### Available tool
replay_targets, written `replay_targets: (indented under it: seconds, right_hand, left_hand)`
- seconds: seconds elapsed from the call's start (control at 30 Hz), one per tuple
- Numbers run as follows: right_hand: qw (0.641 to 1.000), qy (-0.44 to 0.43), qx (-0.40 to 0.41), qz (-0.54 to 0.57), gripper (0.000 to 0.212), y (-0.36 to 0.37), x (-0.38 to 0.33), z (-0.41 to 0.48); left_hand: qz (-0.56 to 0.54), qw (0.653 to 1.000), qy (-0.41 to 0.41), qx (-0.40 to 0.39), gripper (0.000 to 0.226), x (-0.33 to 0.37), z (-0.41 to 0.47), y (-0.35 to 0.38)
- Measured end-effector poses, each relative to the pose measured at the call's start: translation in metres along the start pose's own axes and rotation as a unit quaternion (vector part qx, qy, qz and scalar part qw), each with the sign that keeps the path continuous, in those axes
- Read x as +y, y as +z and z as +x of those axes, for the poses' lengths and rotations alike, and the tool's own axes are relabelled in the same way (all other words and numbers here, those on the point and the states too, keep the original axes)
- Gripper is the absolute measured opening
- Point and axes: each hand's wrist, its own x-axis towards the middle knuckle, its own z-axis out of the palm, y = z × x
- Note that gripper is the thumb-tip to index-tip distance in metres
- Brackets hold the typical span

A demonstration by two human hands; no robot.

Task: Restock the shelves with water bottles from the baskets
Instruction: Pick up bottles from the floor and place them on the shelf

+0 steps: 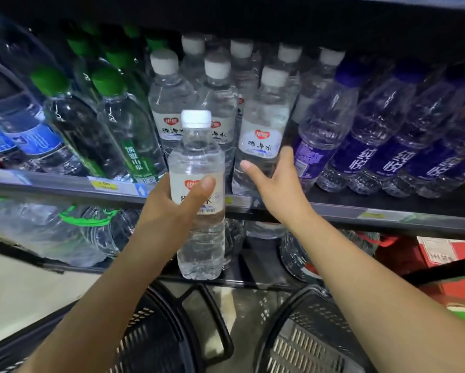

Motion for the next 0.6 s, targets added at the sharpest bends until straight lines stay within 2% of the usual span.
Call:
replay_targets:
  seconds: [0.1, 0.23, 0.33, 0.43, 0.53, 0.6]
  right_hand:
    - [0.998, 0.0, -0.041, -0.055, 0.045, -0.004, 0.001, 0.002]
    - [0.995, 0.011, -0.023, -0.1, 0.053, -0.007, 0.0, 0.005]
    - [0.996, 0.038, -0.007, -0.077, 0.052, -0.003, 0.001, 0.012]
    - [0.996, 0.058, 0.001, -0.072, 0.05, 0.003, 0.001, 0.023]
    - [0.994, 0.071, 0.013, -0.077, 0.049, 0.01, 0.0, 0.027]
    - [0.992, 0.077, 0.014, -0.099, 0.044, 0.012, 0.0, 0.022]
  left_hand:
    - [0.004, 1.0, 0.002, -0.001, 0.011, -0.007, 0.001, -0.004]
    - [0.022, 1.0, 0.004, 0.001, 0.017, -0.011, 0.0, -0.009]
    - [0.01, 1.0, 0.004, 0.003, 0.005, -0.01, 0.0, -0.01]
    - [-0.008, 1.0, 0.018, -0.005, 0.021, -0.008, 0.001, -0.011]
    - [-0.009, 1.0, 0.007, -0.001, 0.006, -0.012, 0.002, -0.009]
    - [-0.003, 1.0, 0.01, -0.001, 0.007, -0.013, 0.0, -0.007]
